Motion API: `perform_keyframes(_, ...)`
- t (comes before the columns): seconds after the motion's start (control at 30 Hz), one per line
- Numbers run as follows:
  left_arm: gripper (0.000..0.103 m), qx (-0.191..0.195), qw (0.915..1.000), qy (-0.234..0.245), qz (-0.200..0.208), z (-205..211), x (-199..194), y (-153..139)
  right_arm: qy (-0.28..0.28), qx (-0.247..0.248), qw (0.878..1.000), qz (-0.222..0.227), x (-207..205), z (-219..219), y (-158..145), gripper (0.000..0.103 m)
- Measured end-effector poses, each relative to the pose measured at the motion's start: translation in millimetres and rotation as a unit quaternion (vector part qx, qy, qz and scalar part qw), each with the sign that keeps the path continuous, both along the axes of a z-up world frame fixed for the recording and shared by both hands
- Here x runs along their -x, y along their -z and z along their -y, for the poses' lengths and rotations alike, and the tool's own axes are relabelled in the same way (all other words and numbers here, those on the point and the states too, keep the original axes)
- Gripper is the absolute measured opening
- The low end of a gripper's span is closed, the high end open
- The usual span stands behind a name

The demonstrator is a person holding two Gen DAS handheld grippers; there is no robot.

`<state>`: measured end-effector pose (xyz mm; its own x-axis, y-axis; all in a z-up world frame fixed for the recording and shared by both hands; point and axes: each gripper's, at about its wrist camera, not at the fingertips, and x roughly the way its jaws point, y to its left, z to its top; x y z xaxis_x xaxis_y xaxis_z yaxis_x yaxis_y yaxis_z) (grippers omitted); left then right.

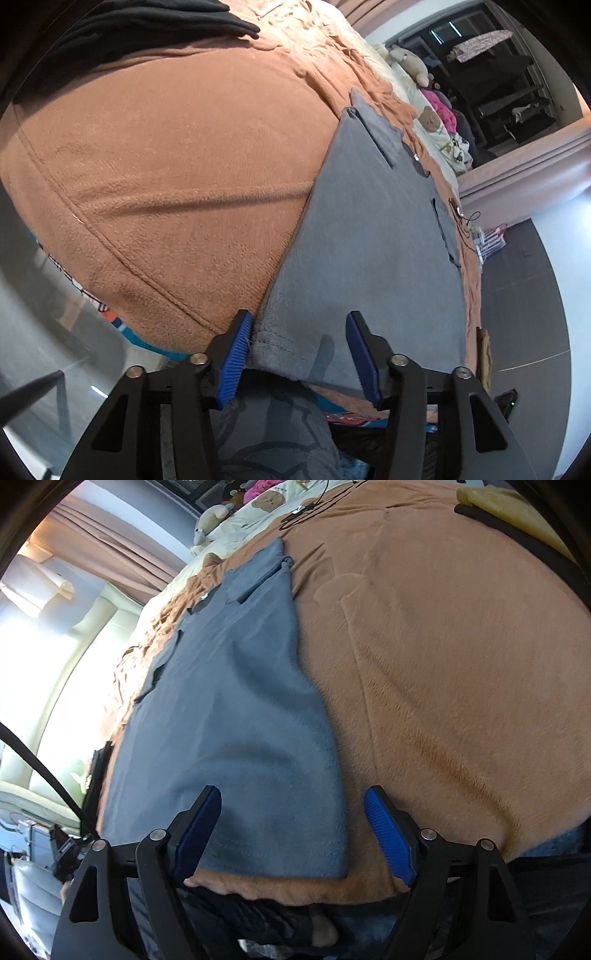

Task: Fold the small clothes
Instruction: 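Move both tools to the grey T-shirt hem and close on it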

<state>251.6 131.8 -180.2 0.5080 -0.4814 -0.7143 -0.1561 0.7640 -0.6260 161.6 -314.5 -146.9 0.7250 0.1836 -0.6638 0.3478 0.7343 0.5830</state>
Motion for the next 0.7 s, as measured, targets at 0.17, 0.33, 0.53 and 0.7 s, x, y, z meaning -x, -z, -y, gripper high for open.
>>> perform_keyframes(0.17, 0.035, 0.012, 0.9998, -0.018, -0.005, -3.9, -4.9, 4.1, 0.001, -0.055, 0.998, 0.022, 17.4, 4.8, 11.4, 0.074)
perform_keyframes(0.33, 0.007, 0.005, 0.9996, -0.023, -0.014, -5.6, -1.6, 5.8, 0.014, -0.119, 0.991, 0.055, 31.6, 13.4, 28.0, 0.066)
perform_keyframes(0.53, 0.006, 0.010, 0.9991, -0.040, 0.004, -16.7, 2.5, -8.0, 0.049, -0.153, 0.986, 0.049, 33.9, 33.2, 54.7, 0.003)
perform_keyframes(0.7, 0.006, -0.002, 0.9992, -0.038, 0.017, -23.6, 7.5, -21.4, 0.058, -0.128, 0.989, 0.051, 48.8, 30.0, 45.6, 0.002)
